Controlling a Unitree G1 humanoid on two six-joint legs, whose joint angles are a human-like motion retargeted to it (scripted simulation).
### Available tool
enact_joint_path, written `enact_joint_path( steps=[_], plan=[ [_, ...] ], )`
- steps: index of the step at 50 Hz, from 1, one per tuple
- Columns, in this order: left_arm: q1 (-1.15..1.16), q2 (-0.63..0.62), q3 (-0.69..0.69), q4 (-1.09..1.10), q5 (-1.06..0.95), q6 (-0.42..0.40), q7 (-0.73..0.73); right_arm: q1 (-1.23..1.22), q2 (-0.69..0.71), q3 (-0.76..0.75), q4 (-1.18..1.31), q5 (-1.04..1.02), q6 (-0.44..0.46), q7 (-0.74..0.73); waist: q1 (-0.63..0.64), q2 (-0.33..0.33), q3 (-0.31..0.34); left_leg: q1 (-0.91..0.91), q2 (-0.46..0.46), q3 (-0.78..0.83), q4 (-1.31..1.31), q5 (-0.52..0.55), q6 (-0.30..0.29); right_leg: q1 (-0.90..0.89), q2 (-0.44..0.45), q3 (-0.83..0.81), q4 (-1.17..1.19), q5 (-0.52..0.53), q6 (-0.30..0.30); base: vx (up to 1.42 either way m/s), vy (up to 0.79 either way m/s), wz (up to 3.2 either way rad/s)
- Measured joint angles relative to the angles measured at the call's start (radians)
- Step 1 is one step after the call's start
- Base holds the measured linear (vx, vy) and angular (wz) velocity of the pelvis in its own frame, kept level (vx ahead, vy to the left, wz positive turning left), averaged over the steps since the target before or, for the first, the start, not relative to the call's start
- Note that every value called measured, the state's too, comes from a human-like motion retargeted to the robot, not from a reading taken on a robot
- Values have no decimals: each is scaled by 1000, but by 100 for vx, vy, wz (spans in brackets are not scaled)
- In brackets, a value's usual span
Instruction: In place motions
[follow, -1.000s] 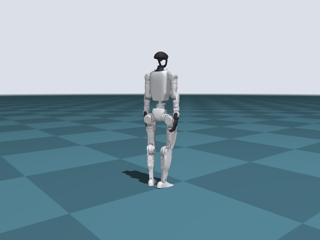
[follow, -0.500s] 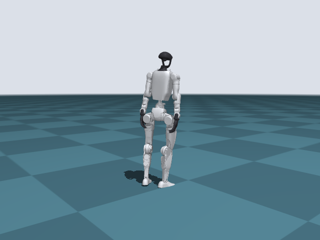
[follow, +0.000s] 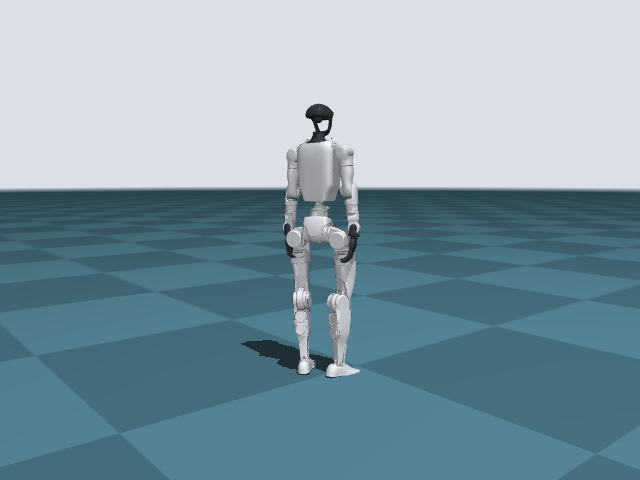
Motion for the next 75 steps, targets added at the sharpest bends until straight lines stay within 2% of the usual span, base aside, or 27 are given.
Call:
enact_joint_path(
  steps=[5,10,12,15,16,20,23,25,30,33,39,56,63,65,68,70,72,75],
  plan=[
    [-28,29,-27,46,31,1,72,-8,11,-5,-23,-5,15,5,-12,4,-12,-22,6,15,-14,-4,4,-49,-2,24,28,18,8,14,-17,-24],
    [-39,44,-37,35,50,-1,74,-26,18,21,-53,-3,17,5,-35,27,12,-38,40,40,-28,-10,5,-119,-4,58,123,11,5,-3,-15,-42],
    [-38,50,-26,22,52,-2,58,-36,19,39,-54,-3,15,3,-16,22,17,-46,49,85,-31,-10,2,-137,7,117,160,-10,4,-6,-10,-133],
    [-42,59,-7,17,54,2,47,-39,17,53,-50,-5,8,3,82,-9,20,-39,50,206,-35,-21,1,-141,37,290,178,-32,15,-4,-4,-177],
    [-45,61,-6,25,53,5,43,-32,15,49,-45,-4,2,0,96,-12,24,-32,50,216,-33,-24,2,-126,43,303,159,-36,14,3,3,-72],
    [-60,67,12,67,61,27,19,9,4,26,-4,7,-12,-24,110,-29,10,-9,29,189,-26,-29,5,-54,44,250,49,-21,8,17,10,49],
    [-59,56,13,79,58,33,26,33,-9,-11,58,-6,3,-17,72,-43,-26,-20,-1,95,-18,-20,6,-28,23,151,-7,16,23,14,13,148],
    [-54,44,21,71,32,19,46,30,-16,-18,87,-20,22,-9,79,-48,-33,-19,-4,85,-18,-17,3,-44,10,141,8,16,13,1,7,55],
    [-48,16,31,63,-26,-2,37,6,-19,-10,67,-37,38,-13,1,-5,-7,-11,11,37,-19,-7,8,-23,26,85,12,4,8,-15,4,49],
    [-49,14,32,75,3,10,23,13,-10,-7,19,-24,19,-8,-47,12,-17,-21,18,18,-15,-5,2,-20,28,58,1,5,12,-7,7,37],
    [-35,7,10,80,36,15,29,26,4,-11,-16,-6,5,16,-5,-3,-32,-1,19,46,-25,-10,-10,-31,34,95,8,3,-1,-4,6,-29],
    [-8,3,27,49,14,12,17,55,-47,-27,79,-13,18,-26,-45,38,-44,25,84,76,14,-52,-55,-23,87,116,10,-14,-27,-8,8,-10],
    [32,10,42,37,10,6,8,50,-59,-41,107,18,13,-49,-48,46,-45,-59,149,85,206,-76,-68,-17,91,119,8,-22,-36,-12,11,-1],
    [41,13,46,40,6,7,8,49,-58,-40,103,29,8,-52,-45,41,-41,-103,171,82,298,-40,-68,-14,83,117,7,-22,-36,-10,9,16],
    [48,17,57,46,-6,7,13,25,-46,-29,105,77,6,-64,-50,31,-22,-180,195,46,463,95,-58,-6,70,96,8,-26,-38,-22,12,36],
    [49,22,59,50,-19,-2,17,3,-30,-23,92,130,2,-71,-26,8,10,-241,214,42,595,199,-28,5,55,102,13,-27,-39,-23,9,-2],
    [51,36,55,60,-23,-11,20,-25,-9,-17,58,193,-3,-60,22,-23,53,-313,244,69,757,261,51,22,45,122,15,-25,-48,-25,3,-36],
    [56,53,57,91,-2,1,21,-89,20,-7,-2,256,-3,-24,76,-32,100,-428,308,96,996,174,92,39,67,127,9,-21,-73,-22,5,-24]
  ],
)
